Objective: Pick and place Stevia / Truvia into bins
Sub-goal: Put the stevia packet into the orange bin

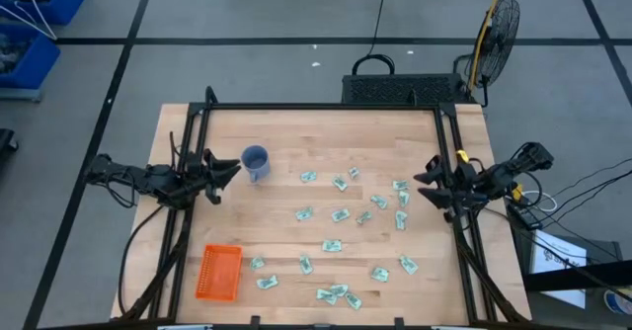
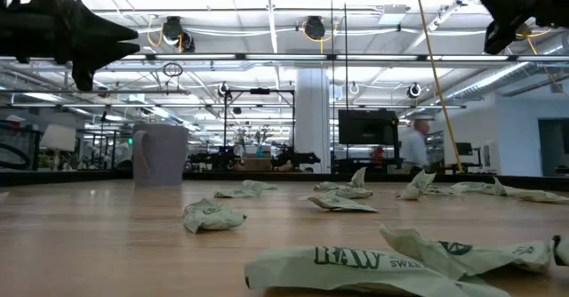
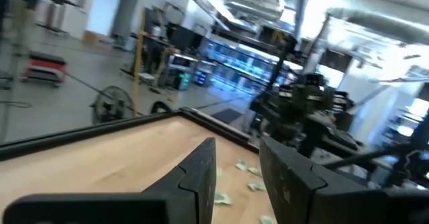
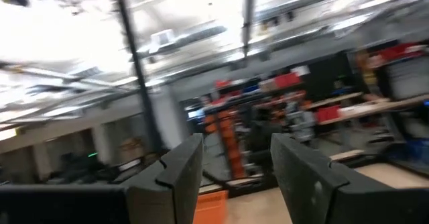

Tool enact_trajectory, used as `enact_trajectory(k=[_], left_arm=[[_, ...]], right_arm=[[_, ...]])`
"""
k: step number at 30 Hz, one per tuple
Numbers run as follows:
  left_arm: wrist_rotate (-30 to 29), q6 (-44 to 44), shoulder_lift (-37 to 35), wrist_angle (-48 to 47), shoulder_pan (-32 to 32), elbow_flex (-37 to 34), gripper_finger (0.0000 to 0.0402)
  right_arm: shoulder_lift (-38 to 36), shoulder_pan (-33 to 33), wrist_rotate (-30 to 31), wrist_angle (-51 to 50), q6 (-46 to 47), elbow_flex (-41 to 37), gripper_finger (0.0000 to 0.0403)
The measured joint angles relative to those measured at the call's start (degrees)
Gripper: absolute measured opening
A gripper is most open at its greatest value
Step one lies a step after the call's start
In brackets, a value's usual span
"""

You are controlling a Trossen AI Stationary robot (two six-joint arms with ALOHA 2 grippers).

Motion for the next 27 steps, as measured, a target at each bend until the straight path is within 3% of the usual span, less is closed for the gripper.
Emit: enact_trajectory(k=[6, 11, 16, 21, 27], left_arm=[[0.34, -2.67, 0.0, 0.19, 0.0, -0.02, 0.012], [1.19, -3.34, 0.0, 11.59, 0.02, 0.05, 0.012], [4.88, 2.95, 1.31, 12.51, 0.0, 5.75, 0.012], [4.88, 3.87, 11.33, -5.03, -0.63, 20.43, 0.012], [12.36, 0.44, 34.11, -24.19, -3.14, 35.59, 0.012]], right_arm=[[0.02, -0.57, 14.05, 1.69, -4.16, -0.01, 0.0171], [0.99, -2.16, 10.49, -0.88, -3.52, 2.55, 0.0161], [7.33, -3.22, 4.86, -0.1, -4.21, 6.06, 0.0146], [19.04, -4.24, -5.9, 4.37, -4.9, 10.68, 0.0147], [39.09, -5.15, -7.43, 6.44, -3.64, 18.37, 0.0159]])
